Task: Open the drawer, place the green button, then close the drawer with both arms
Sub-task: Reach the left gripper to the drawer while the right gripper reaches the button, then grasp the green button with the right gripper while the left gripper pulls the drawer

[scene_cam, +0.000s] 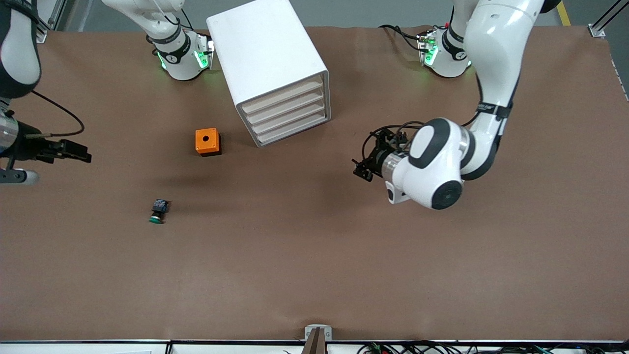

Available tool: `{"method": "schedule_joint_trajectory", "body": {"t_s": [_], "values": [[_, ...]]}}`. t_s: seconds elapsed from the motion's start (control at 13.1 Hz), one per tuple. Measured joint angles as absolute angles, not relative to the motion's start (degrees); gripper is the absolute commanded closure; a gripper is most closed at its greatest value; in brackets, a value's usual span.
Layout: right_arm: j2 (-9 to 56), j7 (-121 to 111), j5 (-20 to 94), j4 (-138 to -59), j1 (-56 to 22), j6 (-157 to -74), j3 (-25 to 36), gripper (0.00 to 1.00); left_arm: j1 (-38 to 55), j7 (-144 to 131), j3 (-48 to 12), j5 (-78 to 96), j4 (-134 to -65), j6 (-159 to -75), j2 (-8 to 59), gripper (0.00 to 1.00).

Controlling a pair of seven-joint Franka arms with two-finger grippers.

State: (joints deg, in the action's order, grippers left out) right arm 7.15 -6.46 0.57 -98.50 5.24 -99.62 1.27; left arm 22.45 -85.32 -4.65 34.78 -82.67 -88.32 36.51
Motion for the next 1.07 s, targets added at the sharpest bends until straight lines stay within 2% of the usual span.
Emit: {"method": "schedule_joint_trajectory", "body": {"t_s": [0.84,0.91,0.99,1.07], "values": [[9.3,-0.9,2.5,-126.6,2.1,-139.2,1.0,0.00,28.7,-113.9,-5.0,52.7,-80.9,-84.3,50.7,0.00],[10.3,-0.7,2.5,-127.7,1.7,-141.5,1.0,0.00,28.6,-115.0,-4.9,53.1,-80.9,-83.9,51.7,0.06],[11.6,-0.4,2.5,-128.1,1.6,-143.6,1.0,0.00,28.6,-115.4,-4.9,53.7,-80.9,-83.4,52.5,0.25],[13.1,-0.1,2.5,-128.3,1.5,-145.6,1.0,0.00,28.6,-115.6,-4.9,54.6,-80.9,-82.9,53.1,0.36]]}}
